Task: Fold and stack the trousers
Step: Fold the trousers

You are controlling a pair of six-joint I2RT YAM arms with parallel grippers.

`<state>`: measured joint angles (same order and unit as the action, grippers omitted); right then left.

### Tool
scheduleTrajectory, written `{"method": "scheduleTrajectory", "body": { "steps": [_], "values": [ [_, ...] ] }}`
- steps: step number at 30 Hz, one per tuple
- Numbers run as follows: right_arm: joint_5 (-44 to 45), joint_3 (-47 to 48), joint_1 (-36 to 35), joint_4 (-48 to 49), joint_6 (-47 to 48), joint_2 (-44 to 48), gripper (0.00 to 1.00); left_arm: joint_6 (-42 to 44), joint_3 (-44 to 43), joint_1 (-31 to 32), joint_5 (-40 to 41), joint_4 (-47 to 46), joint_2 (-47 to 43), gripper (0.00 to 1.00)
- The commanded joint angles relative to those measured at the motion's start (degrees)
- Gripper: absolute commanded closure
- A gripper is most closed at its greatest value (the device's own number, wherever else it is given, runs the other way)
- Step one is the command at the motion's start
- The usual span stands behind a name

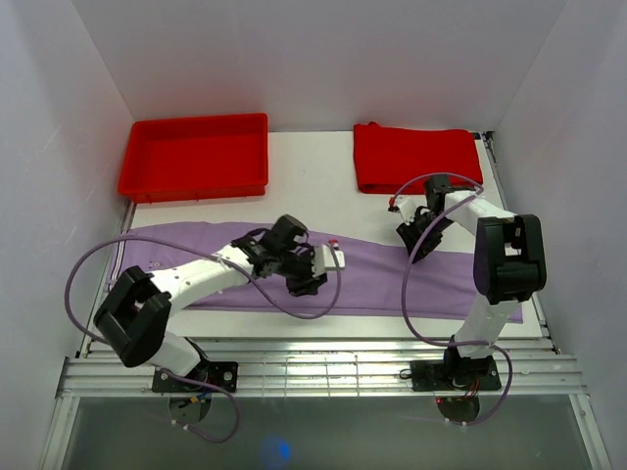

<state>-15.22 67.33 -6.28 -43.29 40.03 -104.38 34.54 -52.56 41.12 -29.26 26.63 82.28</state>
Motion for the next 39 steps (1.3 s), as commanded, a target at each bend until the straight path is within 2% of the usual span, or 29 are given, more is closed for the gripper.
{"method": "scheduleTrajectory", "body": {
  "steps": [1, 3, 9, 15, 21, 32, 39],
  "values": [
    [4.7, -2.9, -0.7, 4.2, -1.9, -2.3, 0.60, -9.9, -1.3, 10.7, 9.4, -11.2, 2.5, 0.51],
    [5.4, -3.8, -0.7, 4.7, -2.2, -3.0, 0.63, -11.3, -3.0, 16.2, 13.5, -13.4, 6.6, 0.55],
    [5.6, -4.6, -0.7, 5.4, -3.4, -4.1, 0.71, -13.5, -9.4, 23.9, 19.3, -16.8, 15.3, 0.60],
    [5.5, -5.6, -0.7, 5.8, -4.1, -4.2, 0.72, -13.8, -14.9, 25.5, 21.2, -18.3, 20.4, 0.66],
    [5.4, -6.2, -0.7, 6.2, -4.3, -4.3, 0.72, -12.9, -17.0, 26.0, 20.7, -18.5, 24.5, 0.66],
    [5.6, -5.8, -0.7, 6.3, -4.3, -5.2, 0.72, -11.7, -15.7, 26.3, 17.0, -18.7, 25.2, 0.58],
    [5.7, -6.0, -0.7, 6.3, -4.1, -5.4, 0.72, -11.6, -16.4, 26.4, 19.3, -19.2, 27.8, 0.59]
  ]
}}
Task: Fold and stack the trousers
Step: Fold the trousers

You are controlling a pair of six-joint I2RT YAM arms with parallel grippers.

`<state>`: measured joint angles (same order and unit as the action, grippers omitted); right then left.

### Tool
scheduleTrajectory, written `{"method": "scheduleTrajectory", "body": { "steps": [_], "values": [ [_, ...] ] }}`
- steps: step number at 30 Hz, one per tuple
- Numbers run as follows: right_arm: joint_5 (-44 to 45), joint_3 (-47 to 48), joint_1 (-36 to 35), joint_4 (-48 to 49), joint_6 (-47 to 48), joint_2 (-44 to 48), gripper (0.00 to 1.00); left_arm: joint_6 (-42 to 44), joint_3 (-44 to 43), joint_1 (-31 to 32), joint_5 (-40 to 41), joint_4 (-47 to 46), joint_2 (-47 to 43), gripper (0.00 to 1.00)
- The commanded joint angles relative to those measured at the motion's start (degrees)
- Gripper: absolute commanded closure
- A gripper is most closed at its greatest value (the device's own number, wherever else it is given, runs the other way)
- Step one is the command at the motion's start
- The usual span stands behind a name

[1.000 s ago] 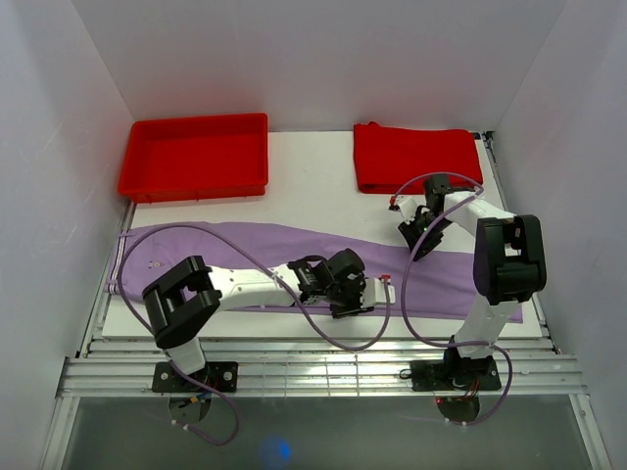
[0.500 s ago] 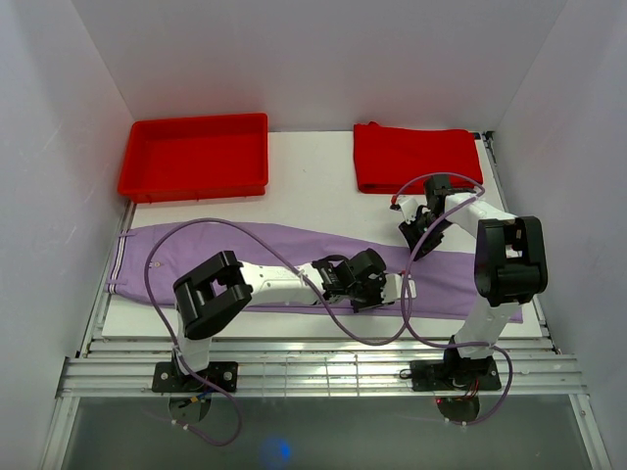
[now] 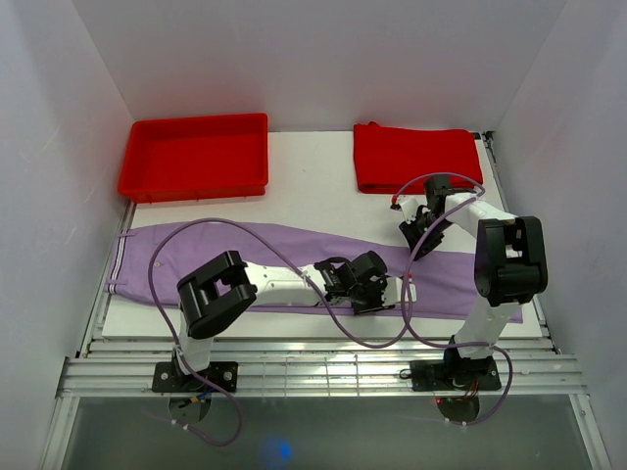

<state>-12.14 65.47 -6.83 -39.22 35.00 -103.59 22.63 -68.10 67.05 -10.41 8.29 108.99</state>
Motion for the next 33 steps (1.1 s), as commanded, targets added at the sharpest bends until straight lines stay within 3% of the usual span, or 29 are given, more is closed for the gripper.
{"method": "scheduleTrajectory", "body": {
  "steps": [1, 9, 13, 19, 21, 26, 33],
  "values": [
    [2.7, -4.2, -0.2, 2.2, 0.9, -6.3, 0.73, 0.4, -0.8, 0.5, 1.0, -0.9, 1.2, 0.59],
    [2.6, -4.3, -0.2, 2.5, 0.9, -6.5, 0.74, 1.9, -1.9, 0.5, 2.9, -0.4, 3.4, 0.62],
    [3.3, -4.4, -0.2, 2.7, 0.9, -6.7, 0.76, 1.5, -2.1, 0.5, 1.3, 0.1, 2.8, 0.81],
    [4.8, -4.4, -0.1, 3.0, 0.6, -7.1, 0.78, -0.1, -1.9, 0.5, -2.3, 2.2, -0.8, 0.97],
    [4.8, -4.4, -0.2, 3.2, 0.4, -7.1, 0.78, -0.4, -1.3, 0.7, -3.3, 2.8, -1.6, 0.95],
    [4.8, -4.6, -0.2, 3.4, 0.2, -7.2, 0.78, -0.4, -0.8, 0.9, -4.0, 3.5, -2.2, 0.80],
    [4.8, -4.5, -0.2, 3.1, 0.4, -7.0, 0.79, -0.1, -0.9, 0.9, -3.6, 3.2, -1.5, 0.94]
  ]
}}
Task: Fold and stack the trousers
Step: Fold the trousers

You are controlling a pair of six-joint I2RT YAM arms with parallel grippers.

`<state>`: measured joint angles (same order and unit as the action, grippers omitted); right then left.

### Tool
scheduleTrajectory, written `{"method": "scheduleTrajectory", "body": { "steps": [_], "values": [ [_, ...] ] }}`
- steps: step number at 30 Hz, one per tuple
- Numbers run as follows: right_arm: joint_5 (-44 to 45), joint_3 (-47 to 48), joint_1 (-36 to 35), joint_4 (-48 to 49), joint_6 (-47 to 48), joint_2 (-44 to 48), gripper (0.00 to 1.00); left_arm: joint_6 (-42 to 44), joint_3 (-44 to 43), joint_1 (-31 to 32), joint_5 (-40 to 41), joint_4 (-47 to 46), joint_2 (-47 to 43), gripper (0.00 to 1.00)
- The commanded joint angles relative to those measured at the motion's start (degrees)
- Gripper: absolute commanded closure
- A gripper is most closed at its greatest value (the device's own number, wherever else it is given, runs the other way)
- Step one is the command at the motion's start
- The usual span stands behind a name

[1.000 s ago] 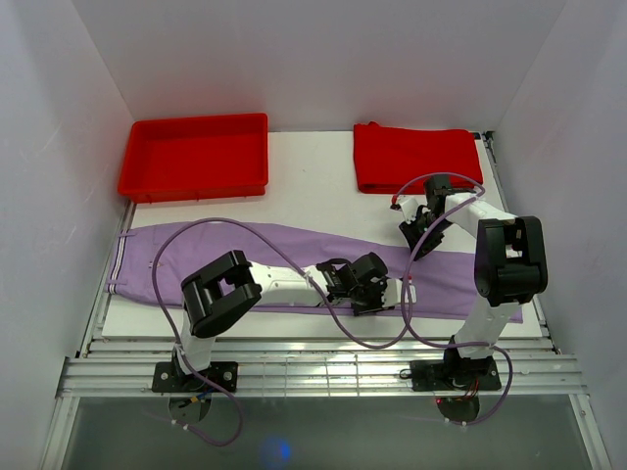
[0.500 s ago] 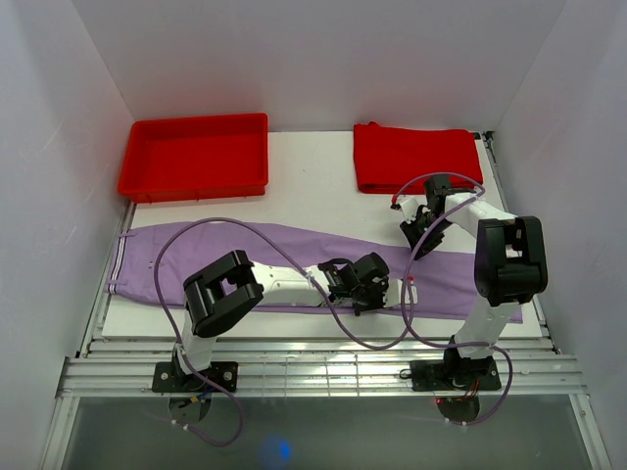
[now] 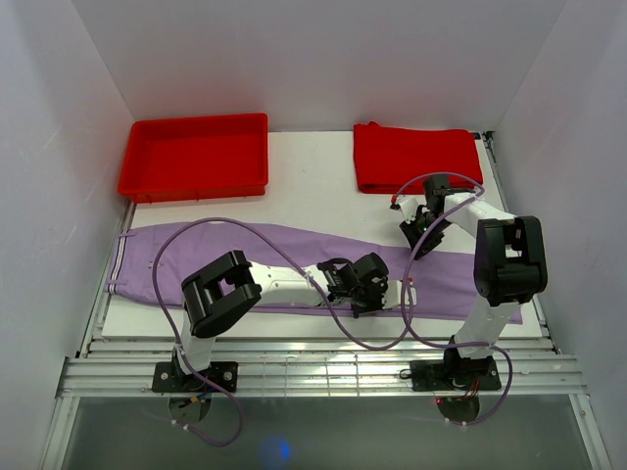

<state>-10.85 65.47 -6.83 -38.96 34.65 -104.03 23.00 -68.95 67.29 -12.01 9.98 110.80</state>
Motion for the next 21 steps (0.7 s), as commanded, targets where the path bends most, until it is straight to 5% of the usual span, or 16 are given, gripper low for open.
{"method": "scheduleTrajectory", "body": {
  "steps": [1, 21],
  "values": [
    [3.6, -4.6, -0.2, 2.8, 0.8, -6.5, 0.79, -0.4, 0.0, 0.7, -2.0, 1.4, -3.3, 0.94],
    [6.4, -4.5, -0.2, 3.3, 0.3, -7.7, 0.92, -2.4, -0.8, 1.3, -7.9, 4.0, -5.5, 1.00]
  ]
}}
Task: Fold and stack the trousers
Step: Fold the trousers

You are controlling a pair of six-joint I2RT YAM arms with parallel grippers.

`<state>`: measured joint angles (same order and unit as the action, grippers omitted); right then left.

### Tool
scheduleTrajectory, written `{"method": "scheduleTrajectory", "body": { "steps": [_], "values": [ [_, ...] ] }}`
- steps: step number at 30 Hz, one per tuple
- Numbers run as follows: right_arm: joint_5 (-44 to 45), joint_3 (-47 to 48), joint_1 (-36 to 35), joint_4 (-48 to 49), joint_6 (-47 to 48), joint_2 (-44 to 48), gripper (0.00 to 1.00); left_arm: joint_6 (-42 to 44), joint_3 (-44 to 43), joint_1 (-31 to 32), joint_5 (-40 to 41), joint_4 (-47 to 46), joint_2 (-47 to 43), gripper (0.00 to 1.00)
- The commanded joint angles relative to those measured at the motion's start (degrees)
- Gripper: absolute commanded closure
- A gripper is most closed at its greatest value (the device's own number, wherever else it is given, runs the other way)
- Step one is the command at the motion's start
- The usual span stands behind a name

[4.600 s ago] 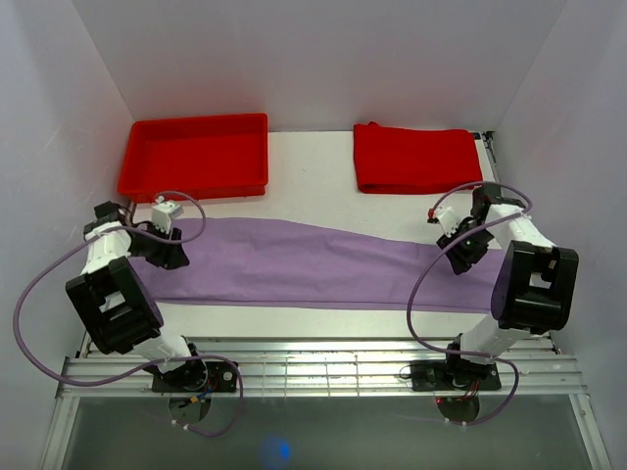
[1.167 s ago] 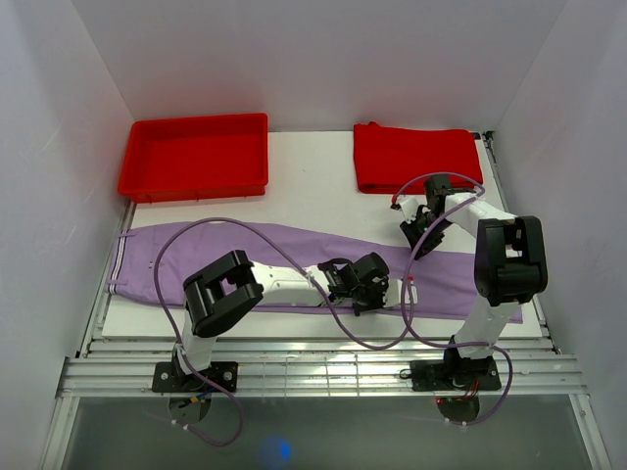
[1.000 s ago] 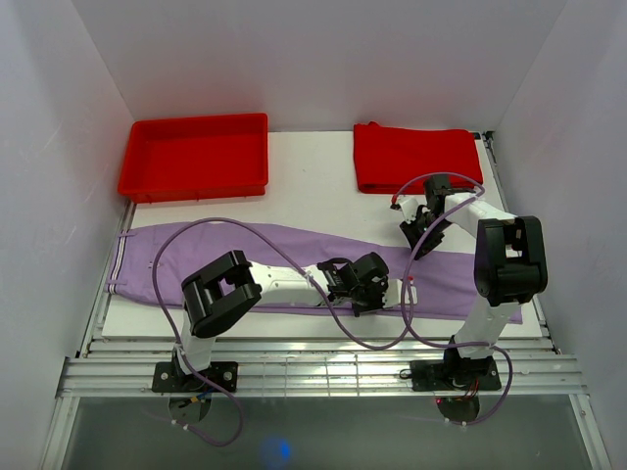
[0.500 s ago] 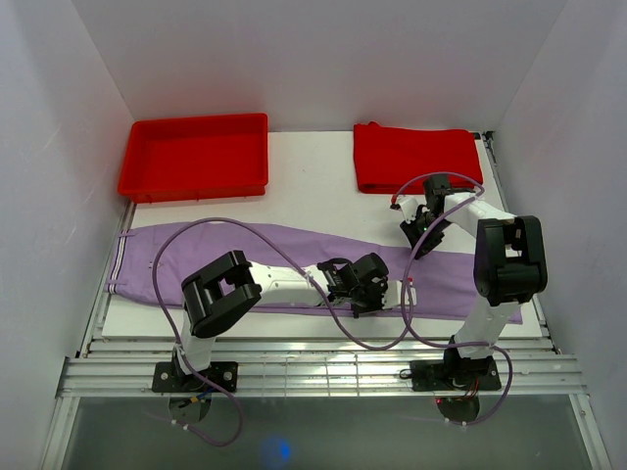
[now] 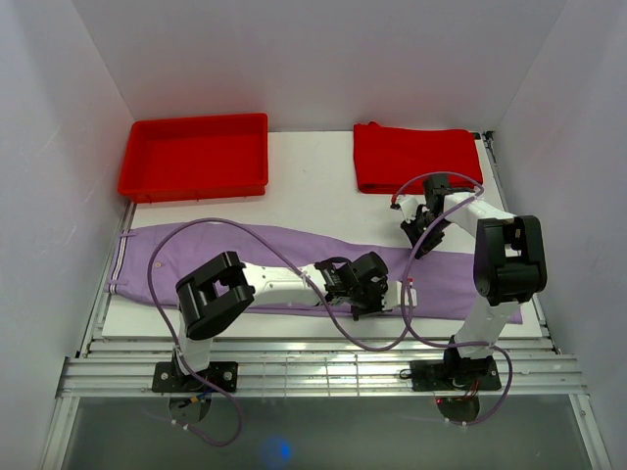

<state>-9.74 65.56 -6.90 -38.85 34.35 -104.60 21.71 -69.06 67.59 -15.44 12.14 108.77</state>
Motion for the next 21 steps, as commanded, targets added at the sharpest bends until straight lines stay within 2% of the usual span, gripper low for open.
{"method": "scheduleTrajectory", "body": {
  "steps": [1, 3, 4, 6, 9, 10, 11, 12, 15, 16, 19, 21],
  "values": [
    [5.3, -4.6, -0.1, 3.2, 0.6, -7.1, 0.92, -1.2, -0.6, 1.0, -5.5, 1.9, -3.3, 1.00],
    [5.2, -4.7, -0.1, 3.1, 0.6, -7.0, 0.92, -1.9, -0.6, 1.0, -5.6, 2.3, -1.5, 1.00],
    [5.3, -4.7, -0.1, 3.1, 0.6, -7.0, 0.92, -2.1, -0.6, 1.0, -5.3, 2.4, -0.6, 0.96],
    [5.5, -4.7, -0.1, 3.0, 0.7, -6.6, 0.92, -2.0, -0.8, 1.0, -4.1, 2.5, 1.4, 0.88],
    [6.0, -4.5, 0.0, 2.2, 1.2, -5.7, 0.91, -2.2, -0.6, 0.8, -3.3, 1.4, 0.7, 0.69],
    [6.1, -4.4, -0.1, 1.6, 1.6, -5.4, 0.88, -2.5, -0.7, 0.4, -3.1, 1.6, -0.7, 0.59],
    [6.2, -4.3, -0.1, 1.2, 1.9, -4.6, 0.86, -2.8, -0.7, 0.1, -2.6, 1.8, -1.8, 0.55],
    [6.2, -3.8, -0.1, 0.7, 2.1, -4.0, 0.77, -3.1, -0.6, -0.4, -2.7, 2.3, -3.0, 0.52],
    [5.6, -1.8, 0.0, -2.1, 2.3, -1.6, 0.63, -4.8, 0.0, -3.5, -3.9, 5.6, -9.2, 0.47],
    [5.0, 0.2, 0.4, -3.2, 2.2, -0.9, 0.56, -5.4, 0.2, -5.5, -4.8, 7.5, -11.1, 0.46],
    [3.1, 3.9, 1.1, -7.6, 2.0, 2.8, 0.48, -7.2, 3.4, -10.1, -8.2, 9.2, -20.2, 0.36],
    [2.5, 4.9, 1.6, -10.5, 2.5, 5.2, 0.47, -10.7, 5.9, -13.7, -9.5, 11.4, -25.5, 0.32]
  ]
}}
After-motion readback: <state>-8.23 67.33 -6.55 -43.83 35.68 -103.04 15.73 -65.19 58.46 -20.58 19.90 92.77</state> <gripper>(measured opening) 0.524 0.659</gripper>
